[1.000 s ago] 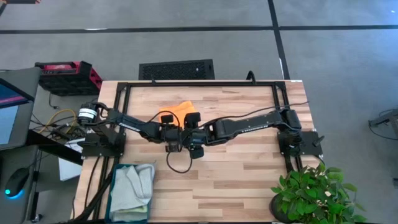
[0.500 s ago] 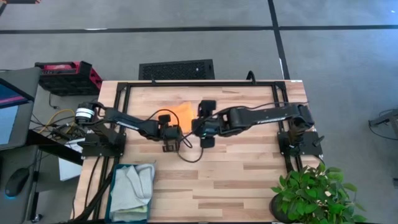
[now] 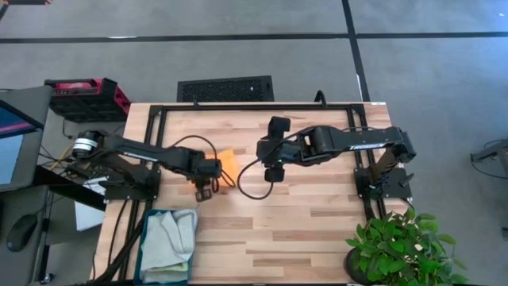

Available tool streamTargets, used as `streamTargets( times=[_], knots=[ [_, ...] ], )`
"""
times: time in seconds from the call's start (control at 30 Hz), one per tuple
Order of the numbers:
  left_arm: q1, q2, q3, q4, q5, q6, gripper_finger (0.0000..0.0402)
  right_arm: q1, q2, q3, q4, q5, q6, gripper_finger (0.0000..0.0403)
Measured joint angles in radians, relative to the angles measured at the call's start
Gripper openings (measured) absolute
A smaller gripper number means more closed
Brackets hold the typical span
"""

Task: Fold microfiber towels
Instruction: Put the folded orange microfiber towel into the blue bin

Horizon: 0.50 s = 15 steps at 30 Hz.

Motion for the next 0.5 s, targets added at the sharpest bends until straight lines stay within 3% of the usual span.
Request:
streamTargets(
  times=[0.23,0.5],
  knots=[
    [-0.097,-0.145,0.03,-0.188,0.128,-0.254,0.0,0.0,0.003,0.0,-0.001,0.0,0.014,0.0234],
    [-0.279,-0.287,0.049,-0.343,0.228,-0.724,0.0,0.001,0.005,0.0,-0.013,0.0,0.022,0.0234]
  ],
)
